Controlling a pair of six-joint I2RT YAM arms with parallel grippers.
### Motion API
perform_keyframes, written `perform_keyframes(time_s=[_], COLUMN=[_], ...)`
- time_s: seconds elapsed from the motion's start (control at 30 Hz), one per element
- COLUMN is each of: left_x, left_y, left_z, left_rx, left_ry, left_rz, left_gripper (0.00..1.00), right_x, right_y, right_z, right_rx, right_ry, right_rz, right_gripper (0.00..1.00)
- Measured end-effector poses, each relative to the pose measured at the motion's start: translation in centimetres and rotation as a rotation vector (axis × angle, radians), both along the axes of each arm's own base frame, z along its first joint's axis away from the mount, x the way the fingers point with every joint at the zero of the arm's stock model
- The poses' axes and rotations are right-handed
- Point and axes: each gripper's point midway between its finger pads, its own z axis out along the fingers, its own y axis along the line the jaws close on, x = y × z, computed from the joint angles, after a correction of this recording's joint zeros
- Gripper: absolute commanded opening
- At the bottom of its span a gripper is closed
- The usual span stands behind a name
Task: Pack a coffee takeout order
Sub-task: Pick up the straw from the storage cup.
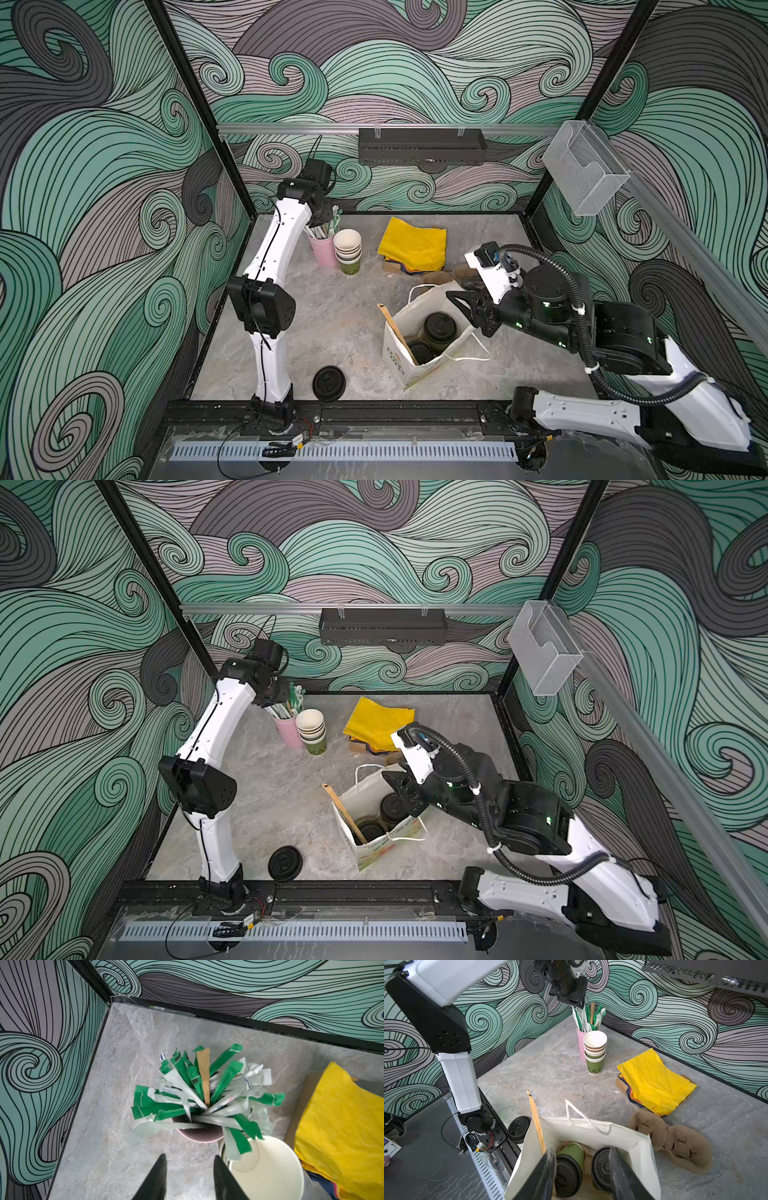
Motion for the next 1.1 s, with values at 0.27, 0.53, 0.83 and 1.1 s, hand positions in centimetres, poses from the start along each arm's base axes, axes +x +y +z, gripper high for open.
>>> perform_keyframes(time_s=[0.27, 0.53, 0.83, 1.1], left_x=[1.6, 3.3, 4.1, 4.5], left_y=[0.7, 1.3, 1.8, 2.5], left_z=[-1.6, -3.0, -4.3, -4.9], left_rx=[0.064, 0.082, 0.088, 0.093], left_ry=[0.016, 0.018, 0.029, 0.033], left_rz=[0.021, 0.041, 0.054, 0.060], left_gripper=[0.34, 0.29, 0.28, 0.17], right_x=[-0.1, -0.3, -0.1, -0.1], right_y=[-0.5, -1.0, -0.9, -1.0], right_z=[-0.4, -0.7, -1.0, -1.0], right_rx=[-0.008, -0.010, -0.024, -0.028], right_ry=[0.010, 0.023, 0.032, 0.032], right_rz=[-0.010, -0.024, -0.029, -0.035], right_gripper=[0.44, 0.44, 0.43, 0.44])
